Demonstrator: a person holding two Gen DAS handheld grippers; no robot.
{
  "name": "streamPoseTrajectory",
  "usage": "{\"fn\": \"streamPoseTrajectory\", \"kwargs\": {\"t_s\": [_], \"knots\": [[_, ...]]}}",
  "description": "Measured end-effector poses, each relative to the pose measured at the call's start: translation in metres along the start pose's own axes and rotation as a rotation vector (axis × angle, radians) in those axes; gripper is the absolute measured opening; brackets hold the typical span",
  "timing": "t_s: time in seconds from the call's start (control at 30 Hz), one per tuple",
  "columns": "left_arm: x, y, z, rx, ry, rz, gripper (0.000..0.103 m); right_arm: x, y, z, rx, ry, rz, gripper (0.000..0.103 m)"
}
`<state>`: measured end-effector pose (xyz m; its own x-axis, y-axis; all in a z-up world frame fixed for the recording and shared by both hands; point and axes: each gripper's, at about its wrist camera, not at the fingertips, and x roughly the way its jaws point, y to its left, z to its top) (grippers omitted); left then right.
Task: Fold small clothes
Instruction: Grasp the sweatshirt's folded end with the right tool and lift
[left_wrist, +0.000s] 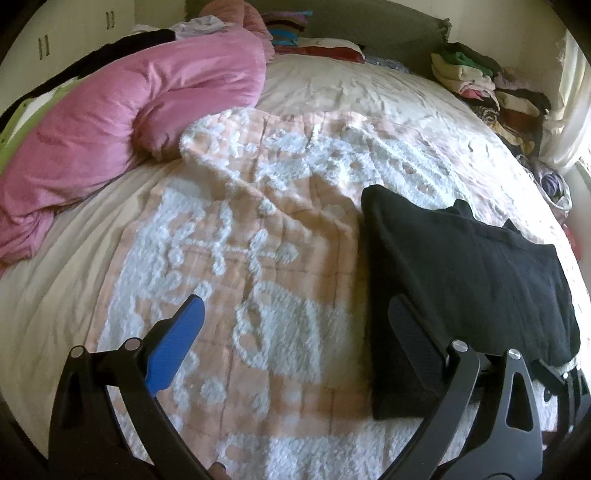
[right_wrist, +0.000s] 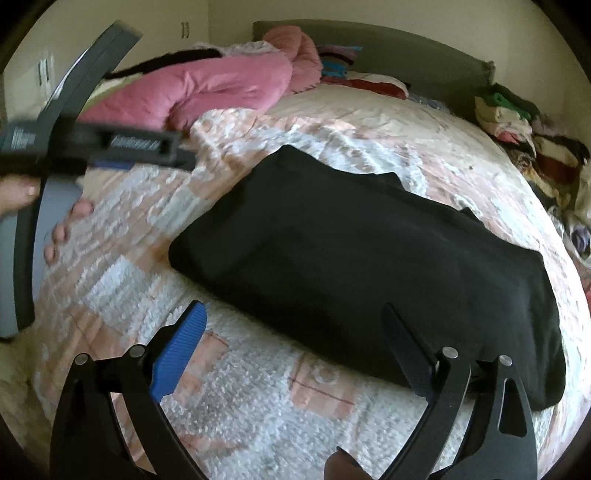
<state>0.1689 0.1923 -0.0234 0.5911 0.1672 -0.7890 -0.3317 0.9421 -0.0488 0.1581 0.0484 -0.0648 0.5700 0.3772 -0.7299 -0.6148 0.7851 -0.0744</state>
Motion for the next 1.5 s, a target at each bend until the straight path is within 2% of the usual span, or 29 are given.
{"fn": "streamPoseTrajectory", "kwargs": {"t_s": [0.4, 0.7, 0.9, 1.03, 1.13, 1.2, 1.33, 1.5], "knots": [[0.022, -0.027, 0.02, 0.08, 0.005, -0.003, 0.093, 0.03, 0.026, -0.001, -0.156, 0.019, -0.078, 0.096], [0.045, -0.032, 0.025, 0.086, 0.041, 0.001, 0.093, 0.057, 0.034, 0.008, -0.242, 0.023, -0.158, 0.097], [0.056, -0.032, 0.028, 0.082, 0.062, -0.006, 0.093, 0.07, 0.037, 0.018, -0.28, -0.003, -0.214, 0.096], [0.062, -0.035, 0.03, 0.079, 0.077, -0.017, 0.093, 0.064, 0.038, 0.02, -0.293, -0.036, -0.204, 0.059], [0.067, -0.039, 0.03, 0.086, 0.088, -0.025, 0.093, 0.05, 0.04, 0.018, -0.306, -0.09, -0.193, 0.038], [0.07, -0.041, 0.03, 0.084, 0.103, -0.041, 0.093, 0.041, 0.039, 0.017, -0.304, -0.121, -0.192, 0.027], [0.074, -0.045, 0.031, 0.065, 0.123, -0.067, 0.093, 0.027, 0.034, 0.016, -0.271, -0.165, -0.198, 0.02], [0.075, -0.051, 0.036, 0.02, 0.144, -0.133, 0.093, 0.01, 0.021, 0.017, -0.205, -0.203, -0.181, 0.018]]}}
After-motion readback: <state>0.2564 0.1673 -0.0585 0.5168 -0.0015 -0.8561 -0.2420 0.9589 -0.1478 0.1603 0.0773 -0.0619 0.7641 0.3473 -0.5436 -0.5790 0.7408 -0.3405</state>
